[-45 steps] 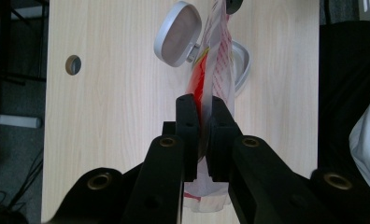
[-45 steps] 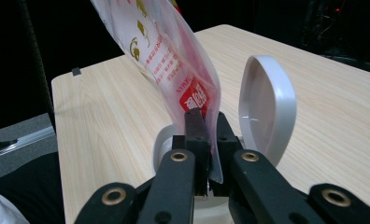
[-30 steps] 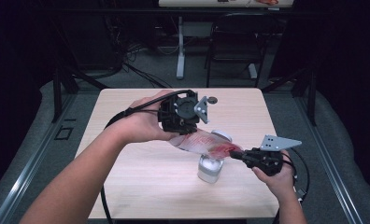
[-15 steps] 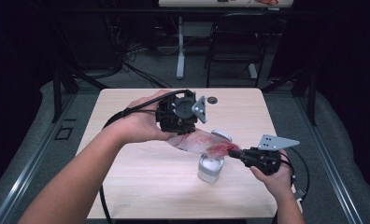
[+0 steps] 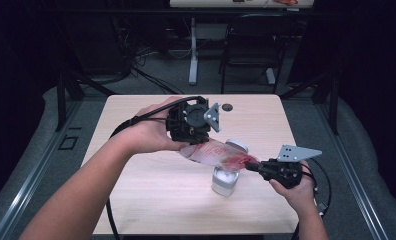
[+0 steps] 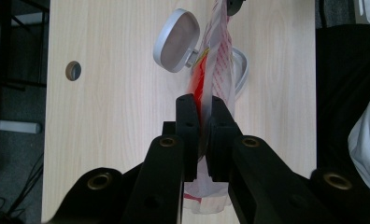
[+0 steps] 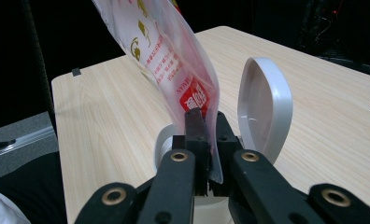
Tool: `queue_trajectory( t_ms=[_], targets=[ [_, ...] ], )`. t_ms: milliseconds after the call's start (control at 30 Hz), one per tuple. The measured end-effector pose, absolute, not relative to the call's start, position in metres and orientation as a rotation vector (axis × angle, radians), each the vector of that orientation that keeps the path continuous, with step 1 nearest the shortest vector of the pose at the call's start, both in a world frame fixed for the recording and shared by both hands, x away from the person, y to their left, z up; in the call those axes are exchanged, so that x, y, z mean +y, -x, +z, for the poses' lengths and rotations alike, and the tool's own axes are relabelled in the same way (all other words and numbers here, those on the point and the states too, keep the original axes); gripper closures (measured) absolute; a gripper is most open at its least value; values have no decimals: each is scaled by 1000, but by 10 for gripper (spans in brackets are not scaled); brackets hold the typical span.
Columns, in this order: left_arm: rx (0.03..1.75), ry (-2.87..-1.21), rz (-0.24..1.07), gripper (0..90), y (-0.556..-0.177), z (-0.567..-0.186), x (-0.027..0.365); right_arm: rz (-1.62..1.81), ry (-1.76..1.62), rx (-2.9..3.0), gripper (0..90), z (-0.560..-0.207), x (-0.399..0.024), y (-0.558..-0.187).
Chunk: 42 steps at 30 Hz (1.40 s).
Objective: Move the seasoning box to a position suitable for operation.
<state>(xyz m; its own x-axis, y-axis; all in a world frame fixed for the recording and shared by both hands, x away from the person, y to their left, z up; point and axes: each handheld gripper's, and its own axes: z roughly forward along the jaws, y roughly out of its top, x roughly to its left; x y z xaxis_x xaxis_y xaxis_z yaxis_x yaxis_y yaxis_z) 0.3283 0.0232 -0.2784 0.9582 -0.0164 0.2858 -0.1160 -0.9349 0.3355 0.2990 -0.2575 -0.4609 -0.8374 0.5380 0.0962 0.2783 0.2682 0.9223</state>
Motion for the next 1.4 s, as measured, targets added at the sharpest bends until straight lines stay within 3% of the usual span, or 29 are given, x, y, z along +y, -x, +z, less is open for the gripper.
queue_trajectory(
  t_ms=[1400],
  targets=[
    [-74, -2742, 389, 860, -330, -282, 33, 1587, -761, 2287, 894, -461, -252, -300]
  ],
)
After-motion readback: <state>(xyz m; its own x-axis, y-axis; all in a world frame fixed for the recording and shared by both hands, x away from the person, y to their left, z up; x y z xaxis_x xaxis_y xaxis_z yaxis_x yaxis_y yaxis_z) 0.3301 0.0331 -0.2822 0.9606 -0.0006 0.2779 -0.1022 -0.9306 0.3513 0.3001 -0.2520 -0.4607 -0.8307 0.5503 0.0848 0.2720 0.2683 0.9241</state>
